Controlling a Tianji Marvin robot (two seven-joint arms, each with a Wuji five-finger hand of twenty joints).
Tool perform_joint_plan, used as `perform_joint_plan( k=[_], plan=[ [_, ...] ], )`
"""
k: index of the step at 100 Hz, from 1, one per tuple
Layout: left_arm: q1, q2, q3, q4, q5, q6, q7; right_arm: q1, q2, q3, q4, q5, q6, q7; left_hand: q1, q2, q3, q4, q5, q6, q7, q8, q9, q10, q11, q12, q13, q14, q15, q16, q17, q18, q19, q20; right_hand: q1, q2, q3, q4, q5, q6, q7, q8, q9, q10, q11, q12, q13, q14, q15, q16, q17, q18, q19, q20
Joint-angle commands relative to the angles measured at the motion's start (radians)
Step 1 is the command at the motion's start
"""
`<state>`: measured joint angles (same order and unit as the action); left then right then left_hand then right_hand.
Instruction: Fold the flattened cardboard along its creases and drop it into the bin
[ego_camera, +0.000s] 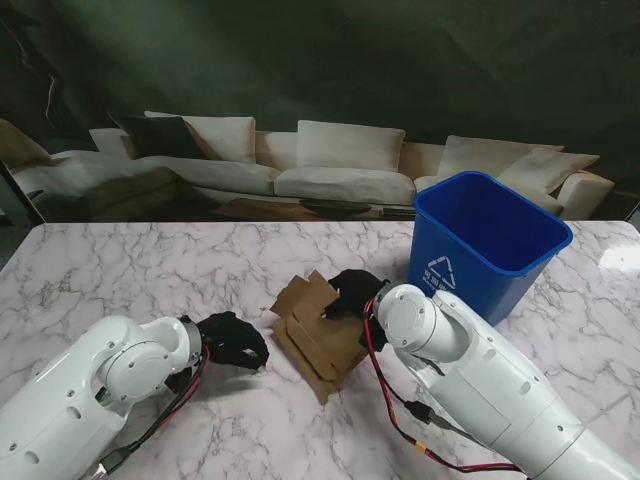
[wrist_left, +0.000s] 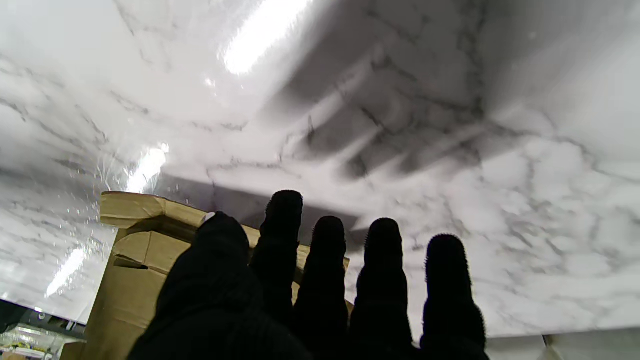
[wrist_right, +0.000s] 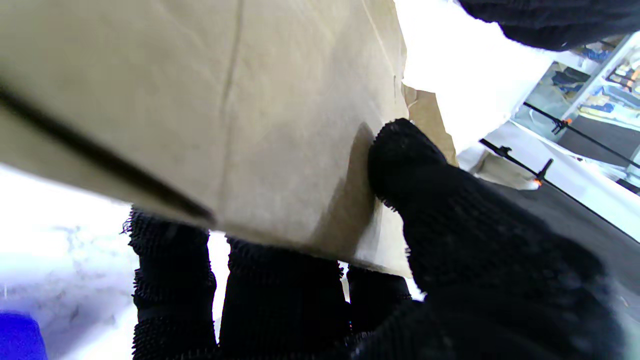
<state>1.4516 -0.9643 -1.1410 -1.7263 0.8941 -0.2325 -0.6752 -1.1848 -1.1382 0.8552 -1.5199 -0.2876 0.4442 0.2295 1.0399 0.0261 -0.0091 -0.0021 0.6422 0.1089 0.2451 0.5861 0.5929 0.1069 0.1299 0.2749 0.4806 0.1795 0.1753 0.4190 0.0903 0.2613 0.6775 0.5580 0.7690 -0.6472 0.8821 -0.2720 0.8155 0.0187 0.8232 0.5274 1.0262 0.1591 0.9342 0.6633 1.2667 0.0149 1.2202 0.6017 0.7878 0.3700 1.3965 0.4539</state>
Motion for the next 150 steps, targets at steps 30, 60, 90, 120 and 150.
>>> perform_joint_plan(
  k=[30,60,90,120,150],
  plan=[
    [0.1,-0.033,-0.139,-0.074,0.048,0.052,0.167,-0.035,-0.013,0.137,-0.134,-0.119,-0.122,-0.158,-0.012,0.04,-0.022,-0.02,0.008,0.03,-0.01,0.005,0.07,0.059,0.048,0.089,0.055,0.052,0.095,0.09,0.014,0.027,0.058,0.037,0.116,0.115,0.161,0.027,0.082,-0.222,0.122,0.083,-0.005,-0.022,0.035,0.036,0.055,-0.082,0.042,-0.012,-0.003,0.002,0.033,-0.01],
    [0.118,-0.049,-0.163,-0.045,0.033,0.115,0.263,-0.014,0.0,0.246,-0.227,-0.306,-0.264,-0.221,-0.039,0.071,-0.024,-0.012,-0.081,0.095,-0.072,-0.073,0.015,0.087,0.14,0.257,0.061,0.078,0.233,0.3,0.035,0.016,0.212,0.107,0.105,0.141,0.145,0.03,0.068,-0.254,0.127,0.097,-0.009,-0.066,0.001,0.084,0.054,-0.081,-0.007,-0.02,-0.022,-0.013,0.016,-0.011],
    [0.141,-0.055,-0.187,-0.046,0.041,0.126,0.303,-0.023,0.038,0.454,-0.289,-0.527,-0.44,-0.211,-0.048,0.073,-0.025,-0.012,-0.105,0.09,-0.073,-0.092,-0.064,0.097,0.141,0.289,0.028,0.071,0.218,0.318,0.009,0.021,0.179,0.087,0.093,0.161,0.129,0.035,0.053,-0.282,0.134,0.1,-0.015,-0.094,-0.016,0.098,0.054,-0.093,-0.047,-0.022,-0.034,-0.035,0.0,-0.014],
    [0.145,-0.054,-0.197,-0.052,0.045,0.119,0.297,-0.134,0.062,0.707,-0.34,-0.627,-0.576,-0.204,-0.05,0.074,-0.024,-0.012,-0.1,0.084,-0.07,-0.094,-0.054,0.099,0.098,0.243,0.028,0.068,0.183,0.283,0.003,0.027,0.163,0.079,0.092,0.173,0.11,0.037,0.047,-0.3,0.135,0.098,-0.021,-0.118,-0.034,0.104,0.035,-0.077,-0.078,-0.01,-0.064,-0.042,-0.02,-0.012],
    [0.138,-0.054,-0.191,-0.046,0.045,0.113,0.295,-0.191,0.068,0.784,-0.29,-0.649,-0.595,-0.215,-0.051,0.074,-0.025,-0.012,-0.095,0.08,-0.068,-0.094,-0.051,0.099,0.07,0.209,0.028,0.068,0.166,0.262,0.004,0.029,0.156,0.077,0.094,0.177,0.094,0.038,0.044,-0.307,0.128,0.088,-0.025,-0.129,-0.056,0.101,0.017,-0.063,-0.116,-0.007,-0.086,-0.049,-0.037,-0.007]
  ],
)
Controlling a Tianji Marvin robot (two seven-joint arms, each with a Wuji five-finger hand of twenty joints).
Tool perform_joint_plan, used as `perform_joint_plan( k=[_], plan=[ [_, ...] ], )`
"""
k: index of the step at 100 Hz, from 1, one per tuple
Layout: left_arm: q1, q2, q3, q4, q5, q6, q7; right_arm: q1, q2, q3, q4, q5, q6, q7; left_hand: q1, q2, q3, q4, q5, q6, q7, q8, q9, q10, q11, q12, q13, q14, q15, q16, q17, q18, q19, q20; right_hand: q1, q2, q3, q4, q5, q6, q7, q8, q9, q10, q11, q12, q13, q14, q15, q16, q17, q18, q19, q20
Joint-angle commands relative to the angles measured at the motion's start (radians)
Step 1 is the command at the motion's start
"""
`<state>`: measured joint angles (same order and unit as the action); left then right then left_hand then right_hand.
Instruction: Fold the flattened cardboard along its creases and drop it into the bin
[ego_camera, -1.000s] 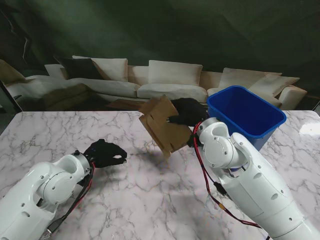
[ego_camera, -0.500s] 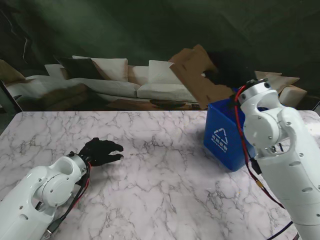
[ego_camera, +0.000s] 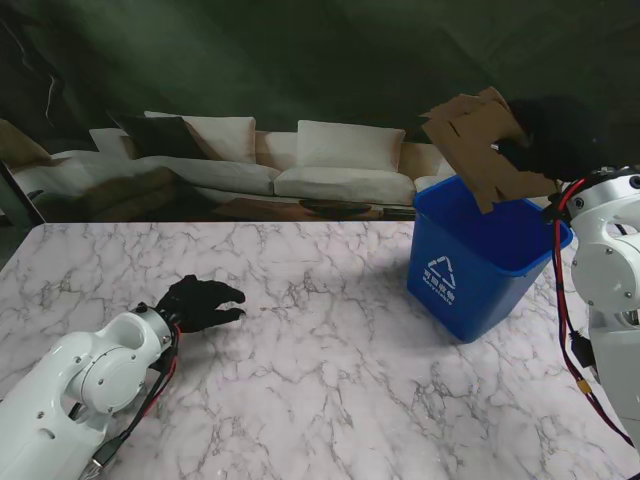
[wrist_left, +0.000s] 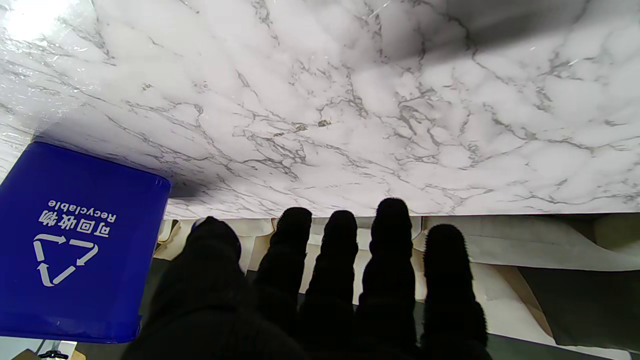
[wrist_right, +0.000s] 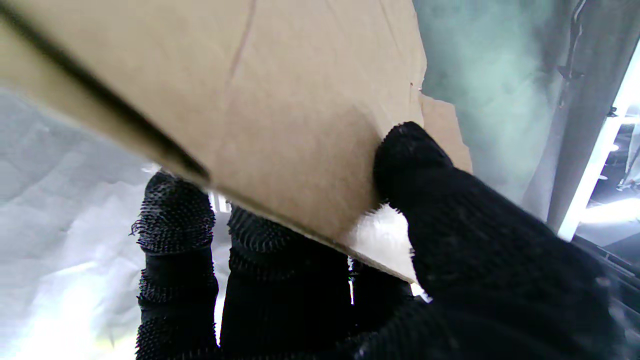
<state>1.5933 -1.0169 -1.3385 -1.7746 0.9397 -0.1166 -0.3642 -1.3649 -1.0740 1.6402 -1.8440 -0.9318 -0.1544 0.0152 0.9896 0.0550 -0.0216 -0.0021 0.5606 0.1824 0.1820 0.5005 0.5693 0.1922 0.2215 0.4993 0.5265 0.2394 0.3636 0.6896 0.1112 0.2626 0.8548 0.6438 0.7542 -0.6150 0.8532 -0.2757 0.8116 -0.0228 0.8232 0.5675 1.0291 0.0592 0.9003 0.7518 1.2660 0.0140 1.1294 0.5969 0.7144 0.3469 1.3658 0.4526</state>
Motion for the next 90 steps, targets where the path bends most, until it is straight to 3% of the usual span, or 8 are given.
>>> perform_joint_plan(
  k=[1,34,56,66,73,83,90],
  plan=[
    [-0.004,-0.001,0.007,0.003,-0.001,-0.003,-0.016,-0.011,0.004,-0.002,0.038,-0.006,0.003,-0.001,-0.001,0.045,-0.013,-0.012,-0.014,0.007,-0.005,-0.008,-0.028,0.014,-0.022,-0.016,-0.018,0.008,-0.023,-0.009,-0.017,0.027,-0.022,-0.009,0.109,0.145,0.122,0.042,0.048,-0.266,0.128,0.048,-0.028,-0.029,-0.023,0.012,0.018,-0.062,-0.027,-0.002,-0.014,-0.026,-0.007,-0.006],
    [-0.008,0.0,0.012,0.008,-0.001,-0.006,-0.022,-0.006,0.018,-0.067,0.191,-0.148,-0.003,-0.072,-0.001,0.045,-0.012,-0.012,-0.01,0.006,-0.003,-0.008,-0.025,0.014,-0.031,-0.027,-0.017,0.008,-0.028,-0.017,-0.018,0.029,-0.027,-0.011,0.101,0.156,0.11,0.045,0.039,-0.28,0.129,0.043,-0.033,-0.046,-0.045,0.002,0.0,-0.055,-0.073,0.003,-0.041,-0.033,-0.033,-0.003],
    [-0.01,0.001,0.015,0.003,-0.002,-0.001,-0.032,-0.022,0.022,-0.081,0.21,-0.18,0.023,-0.071,-0.001,0.045,-0.012,-0.012,-0.011,0.004,-0.003,-0.008,-0.024,0.014,-0.034,-0.031,-0.018,0.007,-0.029,-0.021,-0.018,0.029,-0.027,-0.01,0.103,0.177,0.083,0.047,0.014,-0.28,0.111,0.018,-0.044,-0.059,-0.072,-0.013,-0.056,-0.029,-0.103,0.019,-0.109,-0.021,-0.036,0.025],
    [-0.012,0.001,0.019,0.003,-0.002,0.001,-0.033,-0.04,0.027,-0.077,0.189,-0.2,0.05,-0.014,-0.001,0.046,-0.012,-0.012,-0.011,0.005,-0.003,-0.008,-0.026,0.015,-0.037,-0.034,-0.019,0.006,-0.031,-0.023,-0.018,0.029,-0.027,-0.01,0.097,0.206,0.024,0.066,-0.029,-0.258,0.072,-0.082,-0.087,-0.049,-0.15,-0.035,-0.156,-0.005,-0.183,0.023,-0.191,0.0,-0.055,0.077],
    [-0.014,0.001,0.021,0.002,-0.003,0.002,-0.034,-0.051,0.029,-0.074,0.18,-0.211,0.063,0.006,-0.001,0.046,-0.013,-0.012,-0.012,0.004,-0.003,-0.008,-0.027,0.015,-0.039,-0.036,-0.02,0.007,-0.033,-0.025,-0.018,0.029,-0.027,-0.01,0.047,0.237,-0.106,0.097,-0.12,-0.202,0.09,-0.215,-0.148,-0.037,-0.197,-0.075,-0.236,0.006,-0.242,0.023,-0.248,0.014,-0.072,0.105],
    [-0.015,0.002,0.021,0.001,-0.003,0.001,-0.038,-0.07,0.031,-0.063,0.161,-0.236,0.075,0.018,-0.002,0.045,-0.013,-0.012,-0.012,0.003,-0.004,-0.008,-0.027,0.016,-0.042,-0.039,-0.02,0.007,-0.036,-0.028,-0.018,0.029,-0.027,-0.01,-0.039,0.219,-0.171,0.113,-0.18,-0.147,0.045,-0.272,-0.246,-0.032,-0.256,-0.168,-0.362,0.017,-0.361,-0.006,-0.336,0.029,-0.105,0.122],
    [-0.015,0.002,0.021,0.001,-0.002,0.002,-0.039,-0.08,0.031,-0.054,0.149,-0.252,0.083,0.019,-0.002,0.046,-0.012,-0.012,-0.013,0.004,-0.004,-0.008,-0.029,0.016,-0.046,-0.042,-0.021,0.008,-0.039,-0.031,-0.019,0.03,-0.028,-0.011,-0.074,0.233,-0.2,0.127,-0.195,-0.102,-0.042,-0.275,-0.302,-0.024,-0.284,-0.249,-0.433,0.029,-0.463,-0.035,-0.388,0.034,-0.147,0.147]
  ],
)
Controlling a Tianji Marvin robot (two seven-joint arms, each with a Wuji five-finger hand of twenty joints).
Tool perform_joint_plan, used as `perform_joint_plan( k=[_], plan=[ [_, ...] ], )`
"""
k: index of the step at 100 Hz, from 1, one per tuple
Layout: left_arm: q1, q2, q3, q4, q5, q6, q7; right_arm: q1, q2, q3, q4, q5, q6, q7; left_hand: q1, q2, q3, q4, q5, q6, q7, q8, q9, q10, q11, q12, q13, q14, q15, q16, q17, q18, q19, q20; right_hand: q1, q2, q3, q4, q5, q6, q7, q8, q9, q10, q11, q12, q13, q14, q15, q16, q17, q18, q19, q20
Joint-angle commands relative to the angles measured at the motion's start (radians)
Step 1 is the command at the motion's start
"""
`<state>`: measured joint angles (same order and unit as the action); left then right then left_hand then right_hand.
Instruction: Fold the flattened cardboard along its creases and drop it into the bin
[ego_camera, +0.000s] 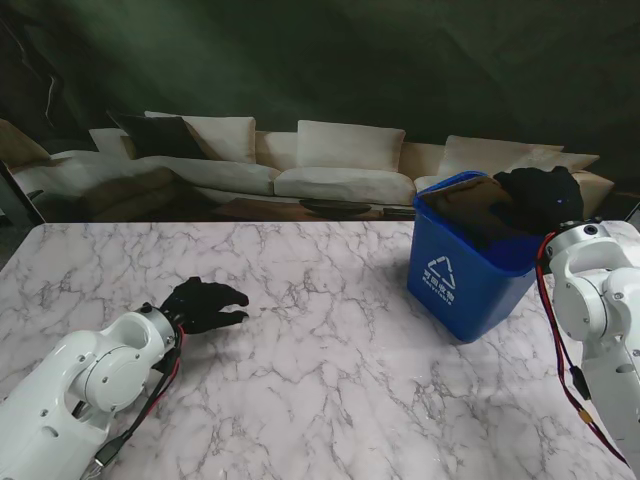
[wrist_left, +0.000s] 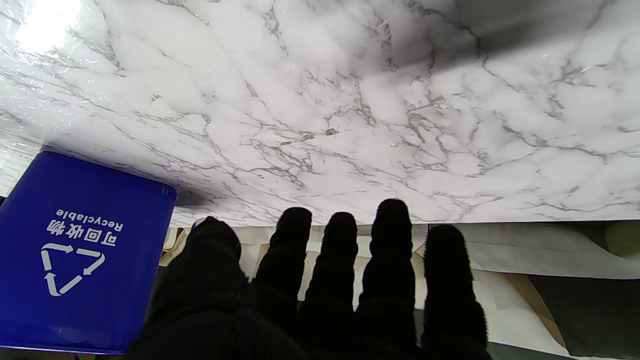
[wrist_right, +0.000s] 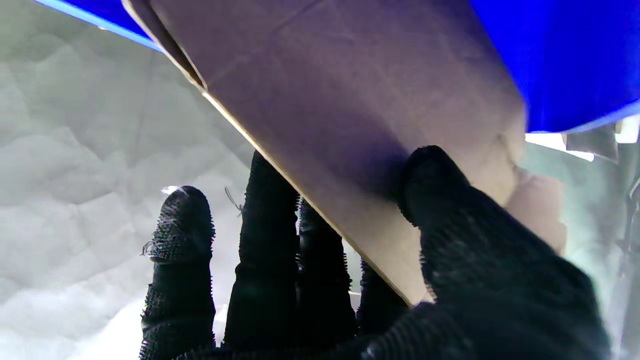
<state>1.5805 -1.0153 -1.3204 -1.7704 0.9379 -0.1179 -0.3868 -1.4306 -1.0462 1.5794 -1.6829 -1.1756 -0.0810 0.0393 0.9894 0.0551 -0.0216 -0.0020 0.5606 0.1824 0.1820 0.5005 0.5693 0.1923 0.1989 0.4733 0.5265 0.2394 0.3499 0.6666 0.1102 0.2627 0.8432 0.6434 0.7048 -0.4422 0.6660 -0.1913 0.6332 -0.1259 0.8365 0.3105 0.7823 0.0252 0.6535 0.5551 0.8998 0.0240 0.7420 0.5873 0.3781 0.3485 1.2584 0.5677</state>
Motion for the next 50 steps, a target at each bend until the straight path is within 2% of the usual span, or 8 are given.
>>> perform_joint_plan(
  k=[1,7,9,11,21,33,41,50],
  plan=[
    [-0.002,0.0,0.003,-0.004,-0.001,0.003,-0.016,-0.016,0.004,0.008,-0.013,-0.011,0.011,-0.006,-0.001,0.046,-0.012,-0.012,-0.013,0.004,-0.004,-0.008,-0.028,0.016,-0.024,-0.016,-0.022,0.008,-0.026,-0.009,-0.019,0.03,-0.018,-0.011,-0.032,0.065,-0.013,0.045,-0.017,0.01,-0.077,-0.017,-0.062,0.011,-0.042,-0.06,-0.075,0.021,-0.089,-0.031,-0.057,0.032,-0.045,0.034],
    [-0.002,0.0,0.003,-0.003,0.0,0.003,-0.016,-0.022,0.003,0.016,-0.02,-0.02,0.018,-0.011,-0.002,0.046,-0.012,-0.012,-0.013,0.003,-0.004,-0.008,-0.028,0.015,-0.026,-0.018,-0.022,0.008,-0.028,-0.011,-0.02,0.03,-0.02,-0.011,-0.095,0.096,-0.015,0.082,-0.017,0.054,-0.237,0.035,-0.112,0.02,-0.074,-0.102,-0.135,0.035,-0.189,-0.078,-0.111,0.041,-0.1,0.032],
    [-0.003,0.0,0.004,-0.003,0.0,0.002,-0.016,-0.024,0.003,0.019,-0.022,-0.022,0.02,-0.013,-0.002,0.046,-0.012,-0.012,-0.013,0.004,-0.004,-0.008,-0.028,0.016,-0.026,-0.019,-0.023,0.008,-0.029,-0.012,-0.02,0.03,-0.02,-0.012,-0.121,0.109,-0.016,0.11,-0.019,0.069,-0.309,0.094,-0.132,0.024,-0.085,-0.121,-0.158,0.04,-0.226,-0.098,-0.136,0.046,-0.125,0.025],
    [-0.003,0.0,0.004,-0.003,0.0,0.002,-0.016,-0.025,0.003,0.022,-0.025,-0.023,0.022,-0.013,-0.002,0.046,-0.012,-0.012,-0.014,0.003,-0.005,-0.008,-0.029,0.015,-0.027,-0.019,-0.023,0.009,-0.029,-0.012,-0.02,0.03,-0.021,-0.012,-0.138,0.114,-0.024,0.117,-0.035,0.083,-0.341,0.108,-0.147,0.027,-0.098,-0.132,-0.178,0.046,-0.256,-0.113,-0.155,0.05,-0.147,0.017],
    [-0.005,0.0,0.007,-0.002,0.001,0.001,-0.015,-0.033,0.0,0.035,-0.041,-0.016,0.043,-0.013,-0.002,0.046,-0.013,-0.012,-0.014,0.002,-0.005,-0.008,-0.028,0.016,-0.029,-0.022,-0.022,0.008,-0.031,-0.015,-0.02,0.03,-0.021,-0.012,-0.206,0.127,-0.102,0.117,-0.122,0.135,-0.429,0.092,-0.241,0.049,-0.165,-0.19,-0.276,0.075,-0.404,-0.187,-0.239,0.059,-0.239,-0.021],
    [-0.008,0.0,0.01,0.001,0.0,0.0,-0.012,-0.038,-0.003,0.05,-0.056,0.0,0.051,-0.015,-0.002,0.046,-0.013,-0.012,-0.015,0.003,-0.005,-0.009,-0.029,0.016,-0.031,-0.024,-0.022,0.008,-0.032,-0.017,-0.019,0.03,-0.022,-0.012,-0.264,0.133,-0.184,0.116,-0.223,0.175,-0.513,0.061,-0.345,0.068,-0.238,-0.282,-0.375,0.108,-0.568,-0.291,-0.315,0.062,-0.365,-0.099],
    [-0.009,0.0,0.01,0.002,0.002,-0.002,-0.012,-0.037,-0.006,0.057,-0.064,0.012,0.047,-0.031,-0.003,0.047,-0.012,-0.012,-0.017,0.003,-0.006,-0.009,-0.033,0.017,-0.035,-0.026,-0.026,0.007,-0.036,-0.02,-0.019,0.03,-0.022,-0.012,-0.273,0.149,-0.202,0.116,-0.264,0.172,-0.53,0.057,-0.382,0.072,-0.254,-0.297,-0.396,0.11,-0.593,-0.308,-0.324,0.056,-0.377,-0.109],
    [-0.011,0.0,0.01,0.003,0.003,-0.003,-0.009,-0.029,-0.011,0.064,-0.067,0.045,0.019,-0.069,-0.004,0.046,-0.012,-0.012,-0.018,0.001,-0.006,-0.009,-0.04,0.016,-0.052,-0.043,-0.032,0.008,-0.056,-0.04,-0.023,0.031,-0.033,-0.016,-0.249,0.167,-0.235,0.122,-0.268,0.155,-0.516,0.069,-0.38,0.057,-0.236,-0.3,-0.393,0.098,-0.604,-0.316,-0.324,0.046,-0.382,-0.116]
  ],
)
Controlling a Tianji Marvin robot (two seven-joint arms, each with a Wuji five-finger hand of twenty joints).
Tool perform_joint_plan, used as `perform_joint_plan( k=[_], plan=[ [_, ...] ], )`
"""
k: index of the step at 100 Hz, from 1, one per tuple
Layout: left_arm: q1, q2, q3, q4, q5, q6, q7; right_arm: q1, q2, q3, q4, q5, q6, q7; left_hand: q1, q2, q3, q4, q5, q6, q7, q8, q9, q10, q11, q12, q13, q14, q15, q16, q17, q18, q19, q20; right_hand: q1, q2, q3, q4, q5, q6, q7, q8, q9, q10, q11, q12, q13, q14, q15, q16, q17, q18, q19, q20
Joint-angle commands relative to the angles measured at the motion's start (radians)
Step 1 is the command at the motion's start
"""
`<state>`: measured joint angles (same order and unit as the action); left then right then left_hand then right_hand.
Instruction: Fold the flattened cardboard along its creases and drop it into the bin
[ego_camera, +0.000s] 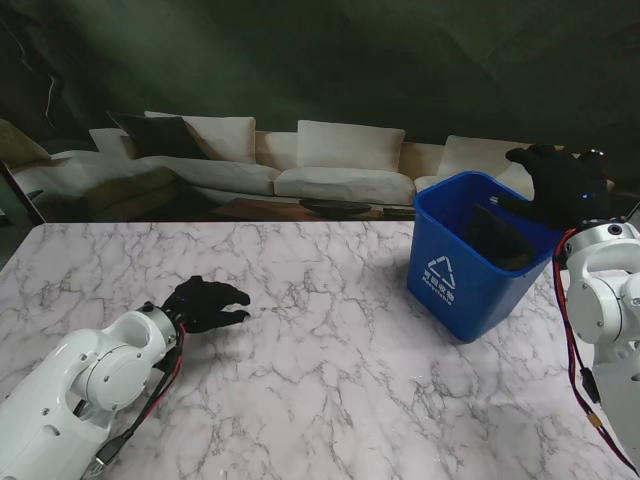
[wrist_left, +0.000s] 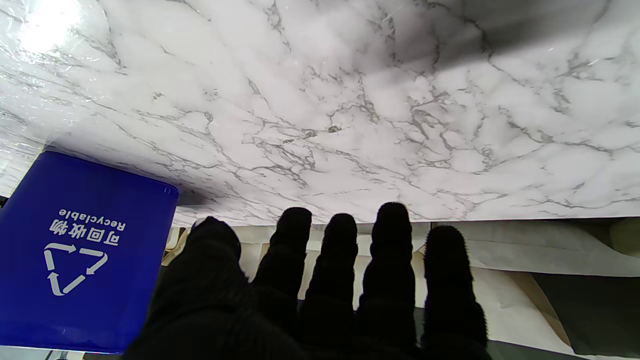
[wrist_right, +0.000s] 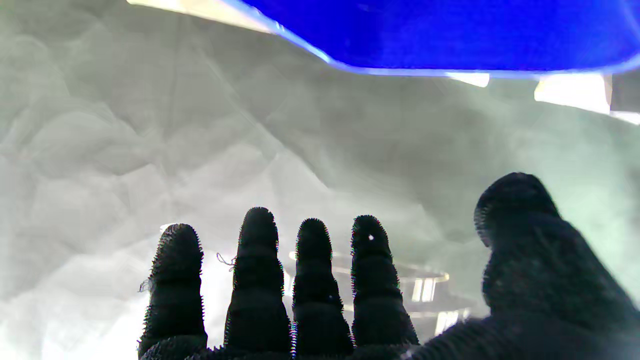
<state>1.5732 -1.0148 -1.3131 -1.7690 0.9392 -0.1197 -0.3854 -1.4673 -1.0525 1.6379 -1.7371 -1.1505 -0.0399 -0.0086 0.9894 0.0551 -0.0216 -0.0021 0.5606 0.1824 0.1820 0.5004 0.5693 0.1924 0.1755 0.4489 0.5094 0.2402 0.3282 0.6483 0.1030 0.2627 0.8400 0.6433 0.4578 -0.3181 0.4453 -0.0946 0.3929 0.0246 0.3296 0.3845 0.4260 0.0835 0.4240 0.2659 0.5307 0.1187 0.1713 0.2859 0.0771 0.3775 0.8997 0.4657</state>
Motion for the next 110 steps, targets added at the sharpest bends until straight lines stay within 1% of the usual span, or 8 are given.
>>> perform_joint_plan(
  k=[1,7,23,41,50,71,91,110],
  plan=[
    [-0.004,-0.001,0.003,0.002,0.002,-0.001,-0.01,0.009,-0.005,0.006,-0.014,0.024,-0.026,-0.024,-0.004,0.046,-0.012,-0.012,-0.017,0.001,-0.006,-0.009,-0.041,0.016,-0.031,-0.021,-0.016,0.008,-0.037,-0.024,-0.016,0.031,-0.031,-0.017,-0.001,0.045,-0.014,0.026,-0.025,0.002,-0.007,-0.005,-0.022,-0.001,-0.005,-0.01,-0.023,0.001,-0.033,-0.015,-0.023,0.016,-0.023,-0.014],
    [-0.005,-0.001,0.003,0.002,0.003,-0.002,-0.008,0.016,-0.008,0.007,-0.025,0.049,-0.05,-0.035,-0.005,0.047,-0.012,-0.012,-0.018,-0.001,-0.006,-0.009,-0.045,0.017,-0.045,-0.041,-0.02,0.006,-0.054,-0.048,-0.021,0.035,-0.052,-0.026,0.007,0.05,-0.021,0.028,-0.019,-0.007,0.002,0.0,-0.013,-0.014,0.001,-0.009,-0.022,-0.006,-0.033,-0.014,-0.026,0.013,-0.025,-0.016],
    [-0.014,-0.004,0.011,0.0,-0.009,0.008,0.005,0.039,-0.013,-0.019,-0.068,0.097,-0.094,-0.022,-0.005,0.047,-0.013,-0.013,-0.022,-0.002,-0.009,-0.011,-0.072,0.015,-0.09,-0.102,-0.037,0.004,-0.103,-0.119,-0.028,0.041,-0.141,-0.075,0.025,0.063,-0.034,0.033,0.0,-0.016,0.019,0.008,0.005,-0.017,0.005,-0.01,-0.014,-0.011,-0.033,-0.014,-0.021,0.009,-0.024,-0.016],
    [-0.036,-0.01,0.044,0.001,-0.032,0.035,0.029,0.087,-0.016,-0.134,-0.081,0.143,-0.144,0.0,-0.007,0.048,-0.013,-0.014,-0.043,-0.003,-0.019,-0.016,-0.108,0.013,-0.116,-0.144,-0.063,0.006,-0.129,-0.165,-0.034,0.04,-0.177,-0.095,0.031,0.08,-0.054,0.038,0.014,-0.024,0.027,0.01,0.033,-0.021,0.003,-0.013,0.008,-0.014,-0.029,-0.012,-0.004,0.011,-0.02,-0.015],
    [-0.038,-0.013,0.056,-0.006,-0.037,0.046,0.046,0.115,-0.018,-0.21,-0.067,0.158,-0.159,-0.003,-0.011,0.05,-0.014,-0.014,-0.062,-0.003,-0.027,-0.019,-0.167,0.017,-0.138,-0.157,-0.078,0.003,-0.132,-0.17,-0.039,0.039,-0.187,-0.099,0.033,0.086,-0.062,0.041,0.027,-0.031,0.032,0.01,0.051,-0.026,0.002,-0.014,0.02,-0.016,-0.027,-0.012,0.005,0.013,-0.018,-0.016],
    [-0.031,-0.021,0.064,-0.007,-0.049,0.049,0.101,0.163,-0.036,-0.397,-0.002,0.249,-0.129,-0.035,-0.019,0.055,-0.015,-0.014,-0.113,0.0,-0.049,-0.028,-0.267,0.018,-0.168,-0.199,-0.097,0.002,-0.136,-0.178,-0.043,0.035,-0.201,-0.102,0.042,0.095,-0.078,0.045,0.036,-0.036,0.035,0.009,0.067,-0.032,-0.006,-0.017,0.025,-0.02,-0.029,-0.013,0.007,0.014,-0.017,-0.02],
    [-0.02,-0.029,0.062,0.011,-0.076,0.053,0.146,0.18,-0.052,-0.552,0.103,0.317,-0.1,-0.075,-0.023,0.057,-0.014,-0.013,-0.169,0.019,-0.076,-0.043,-0.177,0.018,-0.123,-0.194,-0.074,0.005,-0.119,-0.173,-0.036,0.039,-0.197,-0.095,0.047,0.11,-0.093,0.048,0.034,-0.037,0.037,0.009,0.069,-0.032,-0.006,-0.015,0.028,-0.022,-0.029,-0.013,0.014,0.01,-0.009,-0.022],
    [-0.025,-0.042,0.085,0.063,-0.135,0.064,0.218,0.172,-0.07,-0.644,0.224,0.415,-0.076,-0.107,-0.015,0.058,-0.013,-0.011,-0.156,0.033,-0.063,-0.049,-0.096,0.016,-0.052,-0.083,-0.05,0.0,-0.054,-0.094,-0.03,0.031,-0.135,-0.047,0.06,0.139,-0.119,0.052,0.015,-0.028,0.048,0.014,0.061,-0.034,0.016,-0.003,0.035,-0.027,-0.021,-0.01,0.029,0.001,0.014,-0.019]
  ],
)
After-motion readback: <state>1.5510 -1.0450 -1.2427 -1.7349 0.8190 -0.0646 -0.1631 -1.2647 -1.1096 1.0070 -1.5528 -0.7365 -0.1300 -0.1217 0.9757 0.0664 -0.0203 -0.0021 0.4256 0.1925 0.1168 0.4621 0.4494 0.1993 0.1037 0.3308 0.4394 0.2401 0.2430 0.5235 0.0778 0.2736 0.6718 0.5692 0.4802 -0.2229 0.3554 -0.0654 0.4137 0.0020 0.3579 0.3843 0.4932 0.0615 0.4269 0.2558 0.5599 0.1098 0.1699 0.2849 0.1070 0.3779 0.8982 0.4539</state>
